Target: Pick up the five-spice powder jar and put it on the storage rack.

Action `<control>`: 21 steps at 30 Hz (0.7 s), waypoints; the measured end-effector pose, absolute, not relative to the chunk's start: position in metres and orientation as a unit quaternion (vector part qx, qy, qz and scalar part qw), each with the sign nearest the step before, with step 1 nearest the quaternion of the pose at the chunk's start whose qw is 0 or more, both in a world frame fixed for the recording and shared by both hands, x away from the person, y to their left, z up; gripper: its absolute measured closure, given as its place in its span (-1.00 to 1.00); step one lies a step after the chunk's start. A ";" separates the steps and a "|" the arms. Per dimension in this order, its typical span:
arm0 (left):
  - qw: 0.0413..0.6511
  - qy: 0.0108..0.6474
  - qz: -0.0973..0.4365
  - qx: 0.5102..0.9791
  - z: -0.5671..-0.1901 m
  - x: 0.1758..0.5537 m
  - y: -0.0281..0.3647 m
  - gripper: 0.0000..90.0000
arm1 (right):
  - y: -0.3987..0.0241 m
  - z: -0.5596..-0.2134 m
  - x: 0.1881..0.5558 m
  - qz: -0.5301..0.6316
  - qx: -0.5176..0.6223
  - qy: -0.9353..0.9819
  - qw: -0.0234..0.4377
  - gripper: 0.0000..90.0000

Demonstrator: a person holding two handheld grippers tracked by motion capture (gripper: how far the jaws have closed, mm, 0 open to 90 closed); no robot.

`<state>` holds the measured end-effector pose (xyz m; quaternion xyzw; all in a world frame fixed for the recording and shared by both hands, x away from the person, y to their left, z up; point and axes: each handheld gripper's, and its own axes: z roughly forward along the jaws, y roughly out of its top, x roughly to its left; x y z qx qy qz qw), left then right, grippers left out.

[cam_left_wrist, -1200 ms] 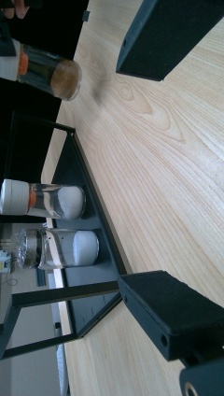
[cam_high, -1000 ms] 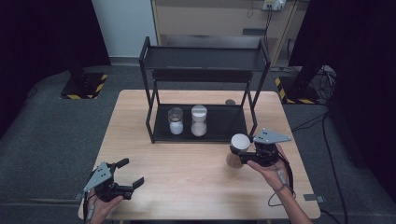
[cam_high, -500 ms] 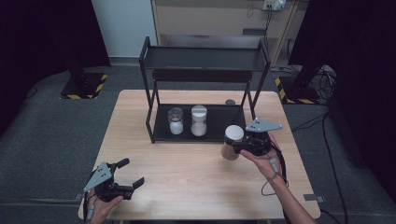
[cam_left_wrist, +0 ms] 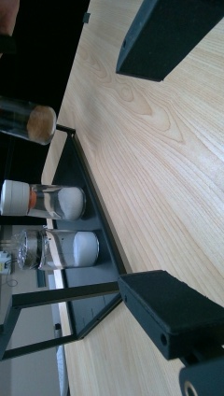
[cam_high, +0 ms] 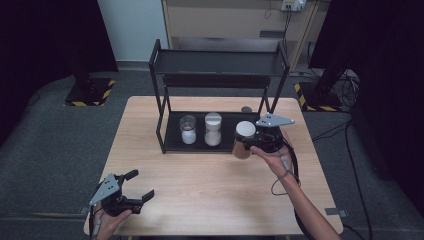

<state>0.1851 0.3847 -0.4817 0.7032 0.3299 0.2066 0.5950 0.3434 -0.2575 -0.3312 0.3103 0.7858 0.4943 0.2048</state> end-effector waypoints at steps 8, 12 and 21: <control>0.595 0.329 0.207 0.703 -0.482 0.185 0.385 -0.98 | -0.248 -0.330 0.358 0.488 0.321 0.783 0.215 -0.24; 0.596 0.329 0.206 0.703 -0.482 0.185 0.385 -0.98 | -0.245 -0.330 0.364 0.484 0.332 0.779 0.219 -0.24; 0.595 0.329 0.206 0.704 -0.482 0.185 0.385 -0.98 | -0.241 -0.329 0.377 0.481 0.351 0.770 0.229 -0.24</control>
